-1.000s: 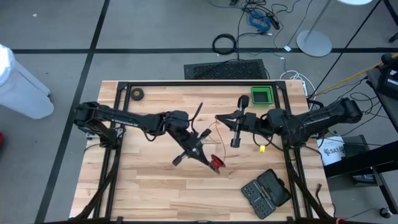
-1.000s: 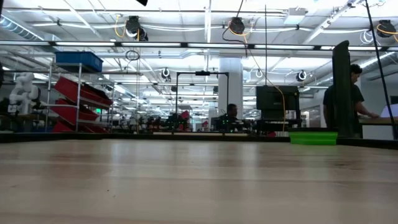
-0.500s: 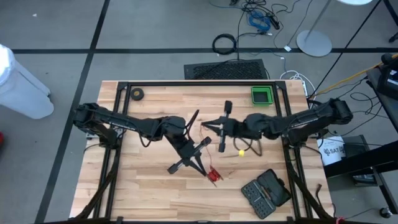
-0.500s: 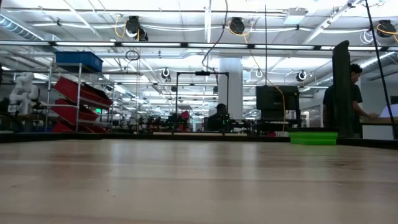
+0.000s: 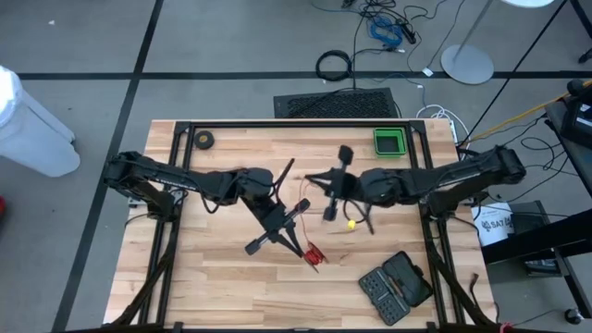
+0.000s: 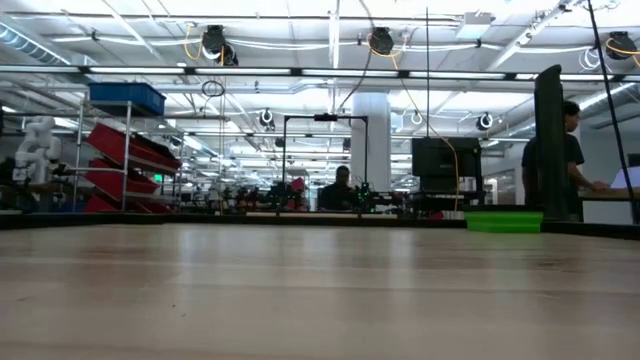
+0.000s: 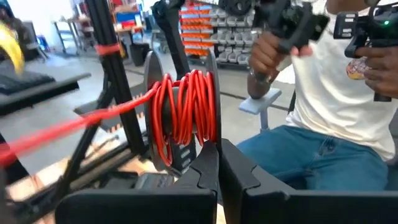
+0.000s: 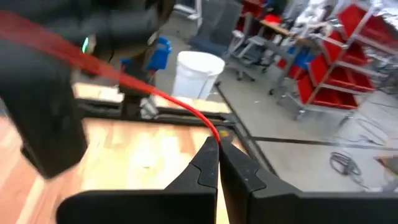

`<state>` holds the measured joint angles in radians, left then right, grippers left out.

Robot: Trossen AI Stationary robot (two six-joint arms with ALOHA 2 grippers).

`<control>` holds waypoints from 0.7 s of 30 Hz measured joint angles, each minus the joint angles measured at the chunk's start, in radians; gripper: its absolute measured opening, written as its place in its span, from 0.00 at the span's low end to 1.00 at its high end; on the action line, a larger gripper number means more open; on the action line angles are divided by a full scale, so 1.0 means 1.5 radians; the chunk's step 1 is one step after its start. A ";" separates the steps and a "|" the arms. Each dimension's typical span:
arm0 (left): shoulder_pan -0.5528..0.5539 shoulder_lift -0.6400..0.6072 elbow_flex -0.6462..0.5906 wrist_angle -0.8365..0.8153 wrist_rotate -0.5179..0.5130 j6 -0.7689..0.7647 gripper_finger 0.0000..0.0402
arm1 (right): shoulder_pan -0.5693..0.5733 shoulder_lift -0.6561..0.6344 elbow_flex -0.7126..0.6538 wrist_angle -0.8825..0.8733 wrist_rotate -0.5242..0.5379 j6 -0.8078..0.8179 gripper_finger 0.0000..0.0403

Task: Coil cords
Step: Coil the red wire into the spool

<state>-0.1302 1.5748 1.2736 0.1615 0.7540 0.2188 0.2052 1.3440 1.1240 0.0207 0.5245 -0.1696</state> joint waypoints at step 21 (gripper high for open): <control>-0.011 0.001 0.000 0.032 0.002 0.016 0.00 | 0.043 -0.085 0.000 -0.123 0.050 0.073 0.00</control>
<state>-0.1474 1.5764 1.2736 0.2096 0.7574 0.2432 0.2703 1.2165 1.1236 -0.1638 0.6003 -0.0608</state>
